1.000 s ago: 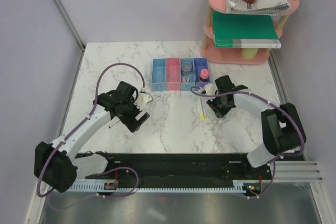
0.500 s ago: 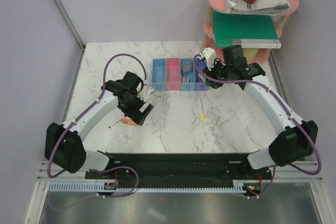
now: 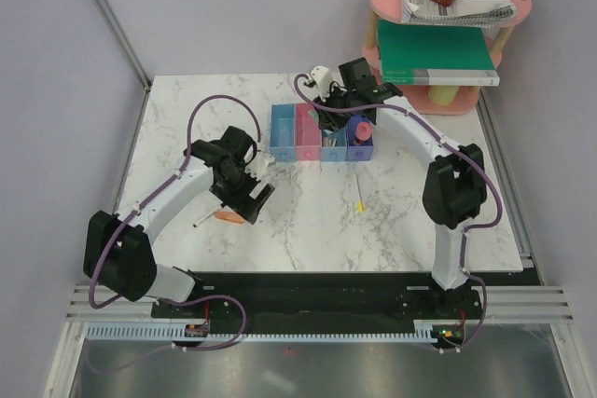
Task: Sort the stationery into containers
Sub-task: Place the pen in the storage box.
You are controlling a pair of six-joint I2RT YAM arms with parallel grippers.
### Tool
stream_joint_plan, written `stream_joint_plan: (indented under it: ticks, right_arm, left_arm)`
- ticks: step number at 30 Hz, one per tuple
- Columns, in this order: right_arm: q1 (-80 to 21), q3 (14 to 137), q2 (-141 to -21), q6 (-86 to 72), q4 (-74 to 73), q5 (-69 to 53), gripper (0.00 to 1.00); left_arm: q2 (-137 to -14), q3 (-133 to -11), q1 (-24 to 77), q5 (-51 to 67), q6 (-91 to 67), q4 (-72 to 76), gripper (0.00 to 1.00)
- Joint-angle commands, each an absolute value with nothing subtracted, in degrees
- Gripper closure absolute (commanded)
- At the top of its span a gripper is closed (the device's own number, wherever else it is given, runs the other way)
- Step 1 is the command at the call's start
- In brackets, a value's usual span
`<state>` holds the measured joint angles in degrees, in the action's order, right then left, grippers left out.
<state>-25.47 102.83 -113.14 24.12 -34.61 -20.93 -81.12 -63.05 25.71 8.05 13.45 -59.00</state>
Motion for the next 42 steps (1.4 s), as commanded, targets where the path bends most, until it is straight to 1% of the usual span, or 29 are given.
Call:
stream_joint_plan:
  ticks: [1,9,16,22,29,39,42]
  right_arm:
    - [-26.19,111.35,-118.47,22.32,-30.85,-22.06,0.74]
    - [-26.98,114.96,-122.08,22.59,-27.69,-20.22,0.74]
    - [-27.07,119.61,-126.46,22.85,-26.63,-18.02,0.72]
    - [-27.60,123.83,-131.74,21.80,-25.40,-16.70,0.72]
    - [-27.95,123.93,-134.56,21.01,-24.35,-16.35,0.71]
    - [-28.21,122.88,-136.58,20.65,-23.47,-15.82,0.71]
    - [-28.21,121.30,-136.06,20.57,-23.03,-15.73,0.70]
  left_arm:
    - [-83.75,-63.98,24.96,8.43,12.13,-60.55,0.00]
    - [-93.41,-69.26,21.80,14.32,10.02,-61.00,0.00]
    - [-97.02,-67.86,19.95,16.78,8.79,-58.97,0.00]
    - [-96.24,-65.57,19.78,16.79,8.44,-59.50,0.00]
    - [-95.80,-65.39,19.51,16.17,8.53,-60.21,0.00]
    - [-99.13,-65.57,19.60,15.38,8.26,-60.38,0.00]
    - [-100.37,-65.39,19.60,14.15,7.82,-60.12,0.00]
